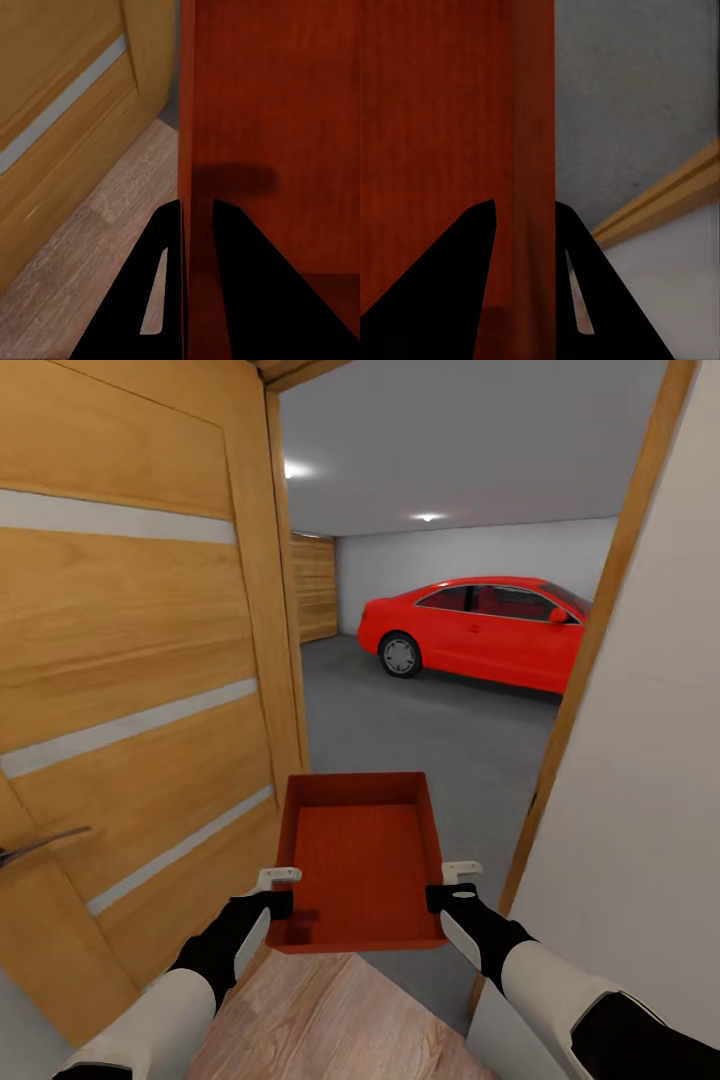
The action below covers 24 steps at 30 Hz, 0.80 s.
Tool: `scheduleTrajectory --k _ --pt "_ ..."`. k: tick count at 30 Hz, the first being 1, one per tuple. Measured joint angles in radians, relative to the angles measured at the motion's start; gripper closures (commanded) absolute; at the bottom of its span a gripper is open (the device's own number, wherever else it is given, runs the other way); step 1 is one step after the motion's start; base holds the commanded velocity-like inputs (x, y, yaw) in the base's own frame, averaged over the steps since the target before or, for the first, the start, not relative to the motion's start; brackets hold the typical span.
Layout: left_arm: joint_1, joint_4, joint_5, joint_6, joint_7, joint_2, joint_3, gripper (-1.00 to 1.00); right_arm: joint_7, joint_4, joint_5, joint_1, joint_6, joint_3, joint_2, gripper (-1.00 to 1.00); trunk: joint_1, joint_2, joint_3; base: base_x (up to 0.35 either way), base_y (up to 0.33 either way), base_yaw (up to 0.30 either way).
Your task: Move the two storage containers from the living room to the garage. In the garage, place one container on the floor and stack the other container on top of it (either order is fine).
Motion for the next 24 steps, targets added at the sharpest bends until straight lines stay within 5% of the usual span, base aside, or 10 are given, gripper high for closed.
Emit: scheduleTrajectory --k 24 --pt "0.0 0.0 0.0 0.0 0.0 0.0 0.0 1.0 0.0 0.0 0.0 0.0 0.0 0.0 0.0 1.0 0.0 0.0 0.0 0.175 0.154 -0.242"
